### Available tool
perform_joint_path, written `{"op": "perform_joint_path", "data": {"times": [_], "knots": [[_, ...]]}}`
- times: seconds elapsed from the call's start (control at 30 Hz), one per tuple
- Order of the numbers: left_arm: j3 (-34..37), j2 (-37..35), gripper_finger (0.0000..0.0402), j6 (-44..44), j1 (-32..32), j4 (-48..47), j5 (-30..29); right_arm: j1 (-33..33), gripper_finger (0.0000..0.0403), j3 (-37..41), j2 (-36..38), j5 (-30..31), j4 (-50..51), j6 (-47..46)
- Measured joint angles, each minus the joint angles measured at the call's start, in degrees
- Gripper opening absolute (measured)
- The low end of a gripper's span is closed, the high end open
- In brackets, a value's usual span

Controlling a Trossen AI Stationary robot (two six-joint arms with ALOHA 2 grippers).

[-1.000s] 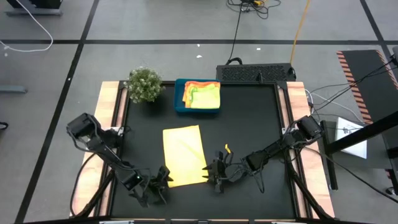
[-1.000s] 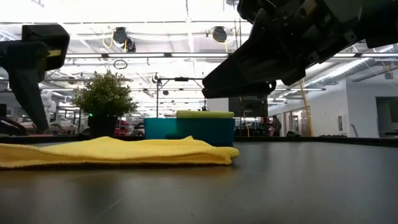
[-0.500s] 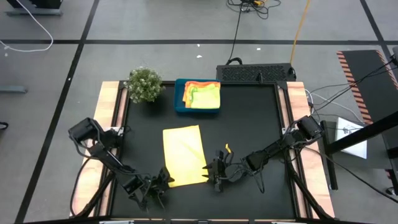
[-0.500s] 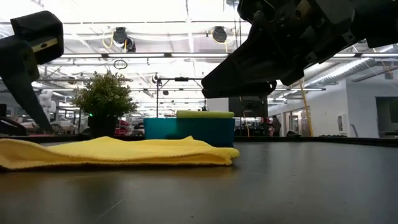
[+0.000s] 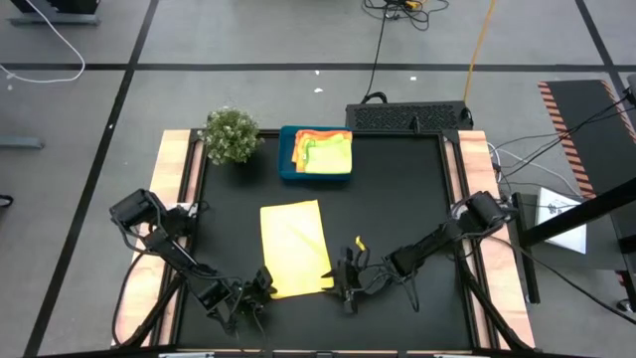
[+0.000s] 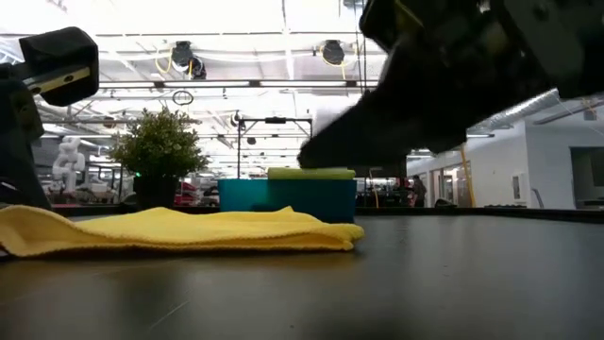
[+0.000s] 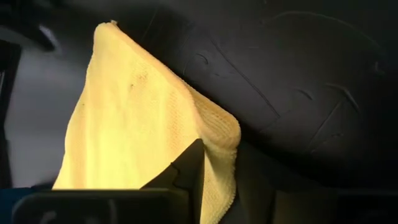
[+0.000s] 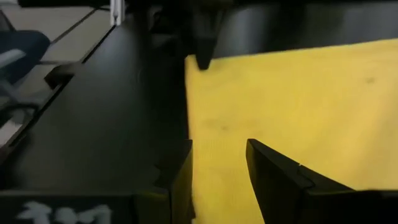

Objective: Fold microfiber towels
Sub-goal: Fold the yellow microfiber towel

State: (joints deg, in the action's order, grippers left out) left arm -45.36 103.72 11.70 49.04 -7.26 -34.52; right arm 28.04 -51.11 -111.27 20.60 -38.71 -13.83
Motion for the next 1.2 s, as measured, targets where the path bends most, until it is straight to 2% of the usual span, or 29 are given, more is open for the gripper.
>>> {"op": "perform_joint_path", "data": {"times": [0.2, 0.3, 0.43, 0.63, 0.77, 0.9, 1.07, 1.2], "knots": [[0.0, 0.0, 0.0039, -1.0, 0.0, 0.1, 0.5, 0.0, 0.0142, 0.0, -3.6, 0.1, -3.0, -0.9], [0.0, 0.0, 0.0008, -1.9, 0.0, 0.1, 0.6, 0.2, 0.0142, 0.0, -4.0, -0.6, -4.4, 2.0], [0.1, -0.4, 0.0010, -4.2, -0.2, 0.0, 0.0, 1.0, 0.0142, 0.0, -4.0, -1.3, -5.9, 8.1], [0.5, -5.5, 0.0005, -8.5, -1.1, -1.2, 0.4, 2.0, 0.0146, 0.0, -4.0, -0.9, -6.7, 14.4], [0.3, -9.5, 0.0004, -10.3, -1.8, -1.6, 0.4, 2.2, 0.0168, 0.0, -4.0, 0.2, -6.6, 15.8], [0.3, -11.6, 0.0003, -12.2, -3.3, -2.3, 2.1, 2.1, 0.0207, 0.0, -4.0, 0.3, -6.4, 16.3], [0.3, -12.3, 0.0003, -15.5, -5.8, -2.5, 2.2, 2.0, 0.0251, 0.0, -4.0, 1.6, -6.2, 16.8], [0.3, -12.5, 0.0003, -17.0, -8.2, -2.7, 3.3, 1.9, 0.0264, 0.0, -4.0, 2.1, -6.2, 17.6]]}}
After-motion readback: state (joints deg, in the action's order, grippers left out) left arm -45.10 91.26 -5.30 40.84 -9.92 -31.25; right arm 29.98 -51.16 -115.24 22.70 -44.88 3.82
